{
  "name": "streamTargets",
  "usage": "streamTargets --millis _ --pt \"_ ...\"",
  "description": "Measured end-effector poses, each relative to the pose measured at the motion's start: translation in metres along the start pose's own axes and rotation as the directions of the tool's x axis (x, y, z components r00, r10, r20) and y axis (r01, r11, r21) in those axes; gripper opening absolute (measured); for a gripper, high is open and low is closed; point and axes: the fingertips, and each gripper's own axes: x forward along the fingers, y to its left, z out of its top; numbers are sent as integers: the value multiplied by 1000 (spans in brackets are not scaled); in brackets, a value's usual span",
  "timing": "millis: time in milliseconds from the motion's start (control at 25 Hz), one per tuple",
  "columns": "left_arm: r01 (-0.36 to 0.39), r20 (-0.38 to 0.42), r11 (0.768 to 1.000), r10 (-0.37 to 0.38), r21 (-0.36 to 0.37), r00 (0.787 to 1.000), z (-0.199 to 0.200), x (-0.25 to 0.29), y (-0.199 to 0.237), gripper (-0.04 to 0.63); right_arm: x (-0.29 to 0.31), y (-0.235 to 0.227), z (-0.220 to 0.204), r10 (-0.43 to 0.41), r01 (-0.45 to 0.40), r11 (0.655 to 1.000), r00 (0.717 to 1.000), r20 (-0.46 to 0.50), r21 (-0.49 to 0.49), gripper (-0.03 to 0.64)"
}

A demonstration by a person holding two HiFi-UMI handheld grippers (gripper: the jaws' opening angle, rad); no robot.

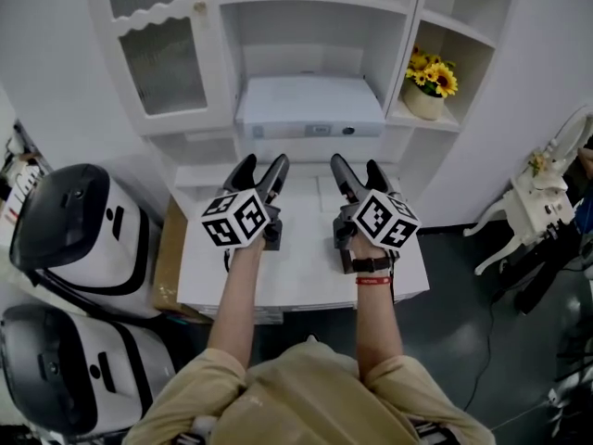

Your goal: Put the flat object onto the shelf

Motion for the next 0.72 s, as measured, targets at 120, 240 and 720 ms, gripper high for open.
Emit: streamTargets --millis 120,240,720 --pt "-22 -3 997 22 70 1000 -1 1 -4 308 -2 -3 2 -6 7 1000 1000 4 -22 406" --pt "-34 -7 993 35 115 999 -4 3 -6 285 -4 -6 4 -19 19 998 1000 3 -61 370" --pt "-74 -23 969 81 234 996 -6 18 -7 236 10 -9 5 -37 31 981 999 -24 -191 291"
